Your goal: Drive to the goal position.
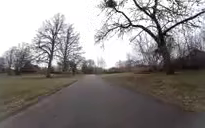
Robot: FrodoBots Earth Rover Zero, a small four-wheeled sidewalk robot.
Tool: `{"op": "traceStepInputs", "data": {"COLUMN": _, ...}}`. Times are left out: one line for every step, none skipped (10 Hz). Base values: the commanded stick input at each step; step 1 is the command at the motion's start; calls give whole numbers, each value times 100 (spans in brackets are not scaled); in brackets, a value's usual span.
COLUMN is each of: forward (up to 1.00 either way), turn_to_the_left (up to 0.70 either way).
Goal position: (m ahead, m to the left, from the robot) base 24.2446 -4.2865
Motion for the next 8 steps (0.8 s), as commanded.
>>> {"op": "traceStepInputs", "data": {"forward": 100, "turn_to_the_left": 40}}
{"op": "traceStepInputs", "data": {"forward": 100, "turn_to_the_left": 40}}
{"op": "traceStepInputs", "data": {"forward": 100, "turn_to_the_left": 40}}
{"op": "traceStepInputs", "data": {"forward": 100, "turn_to_the_left": 40}}
{"op": "traceStepInputs", "data": {"forward": 100, "turn_to_the_left": 24}}
{"op": "traceStepInputs", "data": {"forward": 100, "turn_to_the_left": 6}}
{"op": "traceStepInputs", "data": {"forward": 100, "turn_to_the_left": 0}}
{"op": "traceStepInputs", "data": {"forward": 100, "turn_to_the_left": 0}}
